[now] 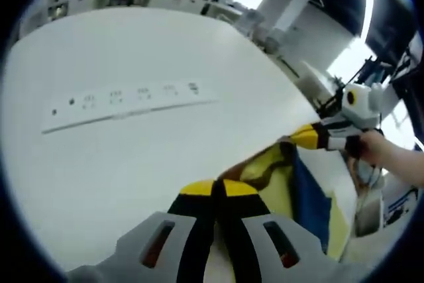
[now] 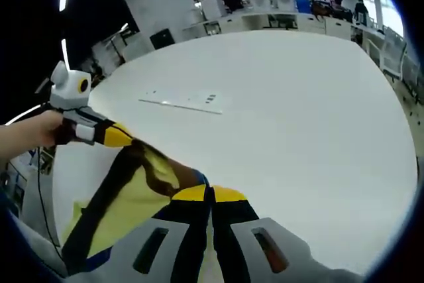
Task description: Fold the garment on the visible template until the final outline fits inside the template.
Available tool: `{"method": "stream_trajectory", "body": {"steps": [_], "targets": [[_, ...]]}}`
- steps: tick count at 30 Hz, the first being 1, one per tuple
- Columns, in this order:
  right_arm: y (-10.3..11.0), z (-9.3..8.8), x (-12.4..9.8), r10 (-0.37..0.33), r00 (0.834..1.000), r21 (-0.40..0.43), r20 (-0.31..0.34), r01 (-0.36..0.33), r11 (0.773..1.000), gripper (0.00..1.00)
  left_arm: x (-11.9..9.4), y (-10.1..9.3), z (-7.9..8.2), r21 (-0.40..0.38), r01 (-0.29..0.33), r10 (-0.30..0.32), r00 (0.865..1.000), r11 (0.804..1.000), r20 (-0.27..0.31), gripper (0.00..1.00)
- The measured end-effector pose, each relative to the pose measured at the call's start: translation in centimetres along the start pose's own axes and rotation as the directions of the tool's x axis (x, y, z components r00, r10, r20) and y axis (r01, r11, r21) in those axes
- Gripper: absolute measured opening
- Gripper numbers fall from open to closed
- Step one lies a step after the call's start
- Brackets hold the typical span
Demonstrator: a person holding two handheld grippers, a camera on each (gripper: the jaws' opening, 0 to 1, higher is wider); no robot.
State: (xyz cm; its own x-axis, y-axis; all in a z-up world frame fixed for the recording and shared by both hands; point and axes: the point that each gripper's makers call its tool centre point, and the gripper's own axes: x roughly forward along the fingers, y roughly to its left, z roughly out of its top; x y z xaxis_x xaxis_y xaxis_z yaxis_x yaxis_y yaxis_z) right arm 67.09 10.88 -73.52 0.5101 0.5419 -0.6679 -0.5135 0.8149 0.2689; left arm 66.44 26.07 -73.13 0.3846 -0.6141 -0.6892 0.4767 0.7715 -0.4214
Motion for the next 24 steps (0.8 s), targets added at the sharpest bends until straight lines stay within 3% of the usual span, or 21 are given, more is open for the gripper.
{"method": "stream_trajectory", "body": {"steps": [24], "targets": [[-0.43,-0.72,0.92,-0.009,1.0,-0.014,-0.017,0.009,1.0,0.02,0.88,0.41,-0.65,0.001,-0.008,0.008,1.0,1.0,-0.023,0.0]]}}
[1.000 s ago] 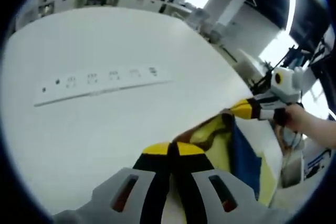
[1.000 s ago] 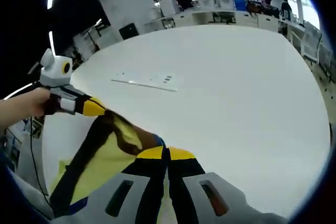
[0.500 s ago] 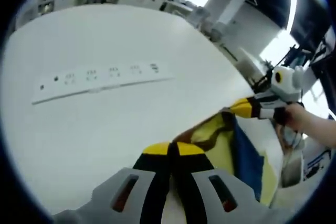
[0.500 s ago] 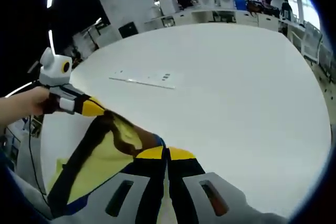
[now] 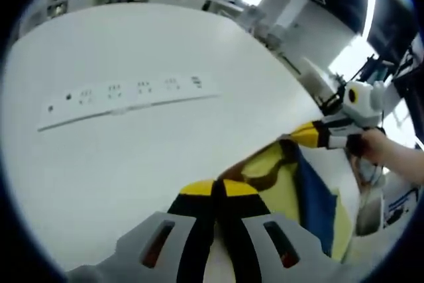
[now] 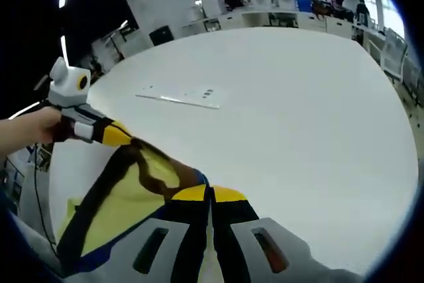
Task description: Fold the garment on the visible template until the final outline fits inside the template.
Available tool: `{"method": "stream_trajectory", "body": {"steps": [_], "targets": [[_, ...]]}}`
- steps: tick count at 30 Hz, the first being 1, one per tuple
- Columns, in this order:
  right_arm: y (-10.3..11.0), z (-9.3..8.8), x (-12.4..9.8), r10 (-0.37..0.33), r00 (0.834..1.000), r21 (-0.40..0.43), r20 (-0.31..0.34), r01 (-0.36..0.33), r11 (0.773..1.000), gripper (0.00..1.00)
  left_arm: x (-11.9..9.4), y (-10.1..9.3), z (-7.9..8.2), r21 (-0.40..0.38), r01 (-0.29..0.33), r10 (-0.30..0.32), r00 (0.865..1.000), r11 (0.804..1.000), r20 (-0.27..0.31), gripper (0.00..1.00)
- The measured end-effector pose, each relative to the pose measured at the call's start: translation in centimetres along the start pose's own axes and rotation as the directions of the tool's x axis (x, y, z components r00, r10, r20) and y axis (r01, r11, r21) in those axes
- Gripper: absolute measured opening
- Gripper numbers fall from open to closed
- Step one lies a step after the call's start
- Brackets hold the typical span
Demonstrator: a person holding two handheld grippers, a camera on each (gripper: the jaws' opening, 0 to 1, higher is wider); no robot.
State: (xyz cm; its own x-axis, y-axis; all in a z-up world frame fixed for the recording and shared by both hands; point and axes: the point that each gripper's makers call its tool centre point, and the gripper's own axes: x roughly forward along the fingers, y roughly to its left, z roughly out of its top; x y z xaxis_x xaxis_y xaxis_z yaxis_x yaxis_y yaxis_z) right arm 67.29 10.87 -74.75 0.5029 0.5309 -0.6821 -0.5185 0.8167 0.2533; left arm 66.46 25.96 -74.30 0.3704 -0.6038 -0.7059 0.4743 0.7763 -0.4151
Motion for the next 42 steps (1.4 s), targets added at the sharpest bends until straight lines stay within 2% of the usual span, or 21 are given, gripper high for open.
{"method": "stream_trajectory", "body": {"steps": [16,42], "targets": [[0.01,-0.43,0.42,-0.012,1.0,-0.079,-0.018,0.011,0.997,0.02,0.08,0.03,0.06,0.027,0.008,-0.009,1.0,1.0,0.005,0.01],[-0.12,0.34,-0.43,-0.024,1.0,-0.081,0.013,0.025,0.996,0.08,-0.64,-0.07,0.42,0.044,-0.009,0.008,1.0,0.999,0.021,0.05]]}}
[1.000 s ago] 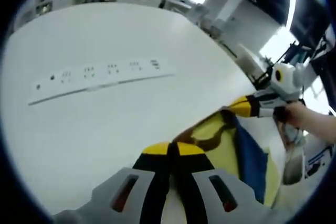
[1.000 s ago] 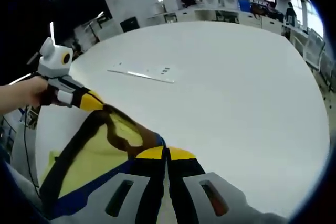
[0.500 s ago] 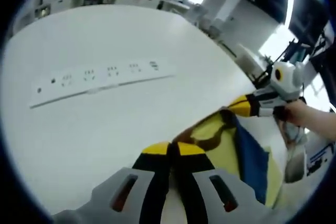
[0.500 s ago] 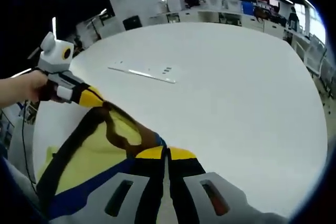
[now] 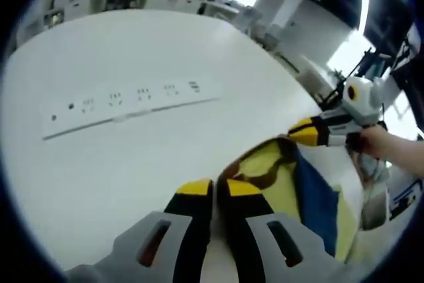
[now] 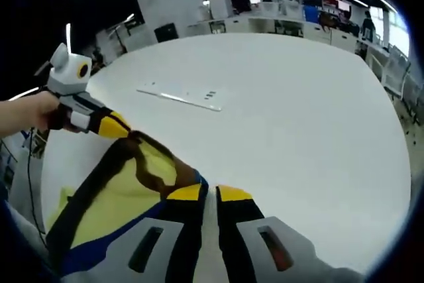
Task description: Fold the garment on the visible template until the final outline fits inside the template.
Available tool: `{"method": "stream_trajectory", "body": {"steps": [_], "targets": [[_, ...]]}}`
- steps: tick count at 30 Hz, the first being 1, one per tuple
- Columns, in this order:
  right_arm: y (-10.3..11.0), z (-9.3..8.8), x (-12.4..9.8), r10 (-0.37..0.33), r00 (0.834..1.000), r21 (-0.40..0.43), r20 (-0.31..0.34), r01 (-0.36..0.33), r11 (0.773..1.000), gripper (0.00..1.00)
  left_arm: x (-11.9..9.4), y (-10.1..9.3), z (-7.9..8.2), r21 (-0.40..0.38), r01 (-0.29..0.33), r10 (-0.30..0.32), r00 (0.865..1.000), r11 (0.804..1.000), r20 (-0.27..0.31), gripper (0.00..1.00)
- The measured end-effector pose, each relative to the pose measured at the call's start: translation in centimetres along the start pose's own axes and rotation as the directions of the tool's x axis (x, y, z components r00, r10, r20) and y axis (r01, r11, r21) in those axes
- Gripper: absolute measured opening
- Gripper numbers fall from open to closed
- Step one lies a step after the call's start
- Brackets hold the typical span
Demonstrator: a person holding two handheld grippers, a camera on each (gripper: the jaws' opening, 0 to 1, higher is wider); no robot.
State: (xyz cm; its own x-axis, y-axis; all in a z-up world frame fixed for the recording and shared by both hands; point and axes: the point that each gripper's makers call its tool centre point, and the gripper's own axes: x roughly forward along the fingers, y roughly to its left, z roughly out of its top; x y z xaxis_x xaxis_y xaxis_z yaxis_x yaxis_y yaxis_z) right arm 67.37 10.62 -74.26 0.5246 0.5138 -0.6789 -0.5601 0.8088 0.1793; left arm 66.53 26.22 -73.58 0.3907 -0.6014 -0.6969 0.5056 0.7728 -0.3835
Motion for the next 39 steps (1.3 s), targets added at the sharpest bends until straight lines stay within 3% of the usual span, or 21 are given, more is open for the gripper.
{"method": "stream_trajectory", "body": {"steps": [39], "targets": [[1.9,-0.5,-2.2,0.025,1.0,-0.001,0.0,-0.025,1.0,0.24,-1.6,-1.7,-0.6,0.03,0.009,-0.009,1.0,1.0,-0.007,0.2]]}}
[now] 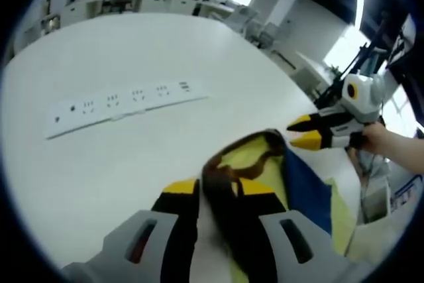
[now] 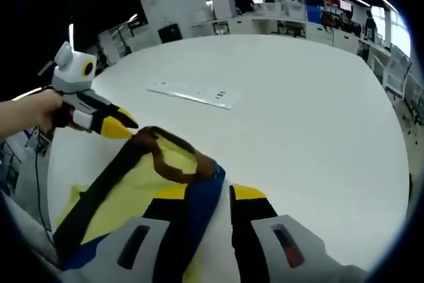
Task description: Fold the garment on the visible template until the final outline fits inside the template.
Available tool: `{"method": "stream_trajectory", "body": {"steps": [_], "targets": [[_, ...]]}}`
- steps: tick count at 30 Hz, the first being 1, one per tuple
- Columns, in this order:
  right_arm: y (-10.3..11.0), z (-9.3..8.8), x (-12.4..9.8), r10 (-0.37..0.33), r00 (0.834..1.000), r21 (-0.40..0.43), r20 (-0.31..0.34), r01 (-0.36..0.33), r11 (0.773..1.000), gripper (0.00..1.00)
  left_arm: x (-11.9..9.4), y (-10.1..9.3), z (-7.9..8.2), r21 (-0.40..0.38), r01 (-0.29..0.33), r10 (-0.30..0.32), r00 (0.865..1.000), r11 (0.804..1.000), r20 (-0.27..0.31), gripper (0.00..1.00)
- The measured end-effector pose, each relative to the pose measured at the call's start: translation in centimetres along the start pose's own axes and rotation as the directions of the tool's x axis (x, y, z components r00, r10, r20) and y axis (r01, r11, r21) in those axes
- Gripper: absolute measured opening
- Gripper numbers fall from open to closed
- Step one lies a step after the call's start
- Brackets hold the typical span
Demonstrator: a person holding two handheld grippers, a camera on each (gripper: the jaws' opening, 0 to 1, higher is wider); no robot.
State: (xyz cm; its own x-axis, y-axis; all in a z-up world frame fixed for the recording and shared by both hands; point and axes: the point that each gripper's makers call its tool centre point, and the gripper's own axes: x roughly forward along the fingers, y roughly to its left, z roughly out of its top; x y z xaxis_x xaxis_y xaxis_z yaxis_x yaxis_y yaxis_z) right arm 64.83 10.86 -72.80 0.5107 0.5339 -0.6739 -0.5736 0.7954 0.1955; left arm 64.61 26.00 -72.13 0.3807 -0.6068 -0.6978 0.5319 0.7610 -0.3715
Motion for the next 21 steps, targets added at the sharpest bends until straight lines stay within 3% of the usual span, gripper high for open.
{"method": "stream_trajectory", "body": {"steps": [21], "targets": [[1.4,-0.5,-1.5,0.022,1.0,0.015,0.002,-0.022,1.0,0.38,-1.2,-1.3,-0.8,0.003,0.017,-0.017,1.0,1.0,0.003,0.28]]}}
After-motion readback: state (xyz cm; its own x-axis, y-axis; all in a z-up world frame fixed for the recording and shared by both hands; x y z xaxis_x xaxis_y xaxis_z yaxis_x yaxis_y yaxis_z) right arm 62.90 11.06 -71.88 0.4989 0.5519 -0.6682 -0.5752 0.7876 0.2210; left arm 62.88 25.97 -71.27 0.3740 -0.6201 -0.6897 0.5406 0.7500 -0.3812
